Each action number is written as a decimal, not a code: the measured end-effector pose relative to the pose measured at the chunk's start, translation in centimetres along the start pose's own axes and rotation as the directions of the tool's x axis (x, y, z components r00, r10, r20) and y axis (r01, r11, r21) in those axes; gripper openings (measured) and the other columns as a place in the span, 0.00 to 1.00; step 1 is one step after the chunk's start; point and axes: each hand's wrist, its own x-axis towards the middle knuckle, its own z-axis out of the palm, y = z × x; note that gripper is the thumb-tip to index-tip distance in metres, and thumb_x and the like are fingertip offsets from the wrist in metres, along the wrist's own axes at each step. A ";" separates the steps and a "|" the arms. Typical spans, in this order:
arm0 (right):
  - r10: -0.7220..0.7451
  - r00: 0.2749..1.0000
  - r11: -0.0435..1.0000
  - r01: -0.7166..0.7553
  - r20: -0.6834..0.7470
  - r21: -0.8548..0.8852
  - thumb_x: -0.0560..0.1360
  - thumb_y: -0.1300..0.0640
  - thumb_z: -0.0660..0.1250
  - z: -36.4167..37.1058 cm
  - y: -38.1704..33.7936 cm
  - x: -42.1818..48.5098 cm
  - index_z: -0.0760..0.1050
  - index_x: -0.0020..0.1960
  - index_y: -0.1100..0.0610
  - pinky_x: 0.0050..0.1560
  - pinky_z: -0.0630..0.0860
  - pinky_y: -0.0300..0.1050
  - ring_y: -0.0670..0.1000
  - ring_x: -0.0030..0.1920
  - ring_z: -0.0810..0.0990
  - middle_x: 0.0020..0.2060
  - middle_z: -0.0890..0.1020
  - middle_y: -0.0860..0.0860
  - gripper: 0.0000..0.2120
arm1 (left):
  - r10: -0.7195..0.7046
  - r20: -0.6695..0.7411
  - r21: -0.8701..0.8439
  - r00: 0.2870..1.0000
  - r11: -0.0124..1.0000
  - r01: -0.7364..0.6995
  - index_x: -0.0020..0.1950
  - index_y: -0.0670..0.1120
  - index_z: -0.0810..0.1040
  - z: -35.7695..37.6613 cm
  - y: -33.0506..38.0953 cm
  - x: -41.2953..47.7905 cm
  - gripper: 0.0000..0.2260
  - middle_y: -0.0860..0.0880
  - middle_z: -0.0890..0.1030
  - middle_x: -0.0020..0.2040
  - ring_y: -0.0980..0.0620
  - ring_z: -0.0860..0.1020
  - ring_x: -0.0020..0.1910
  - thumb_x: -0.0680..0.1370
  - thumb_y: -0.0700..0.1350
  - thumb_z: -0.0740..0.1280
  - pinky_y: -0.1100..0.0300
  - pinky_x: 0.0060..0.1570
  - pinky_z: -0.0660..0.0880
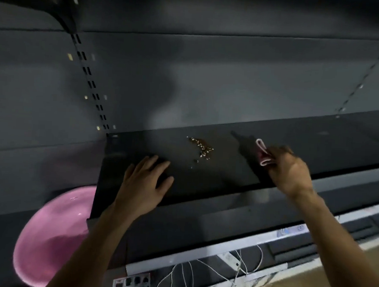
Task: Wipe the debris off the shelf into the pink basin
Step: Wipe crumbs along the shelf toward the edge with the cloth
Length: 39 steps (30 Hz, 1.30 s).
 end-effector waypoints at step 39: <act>-0.229 0.962 0.937 0.176 0.150 0.300 0.80 0.40 0.58 5.9 -12.6 2.6 0.78 0.52 0.49 0.45 0.75 0.45 0.58 0.44 0.80 0.45 0.77 0.52 0.16 | 0.021 0.003 -0.009 1.000 1.000 -0.021 0.78 0.59 0.56 0.3 -1.4 2.6 0.33 0.53 0.51 0.80 0.54 0.46 0.79 0.75 0.68 0.40 0.51 0.76 0.43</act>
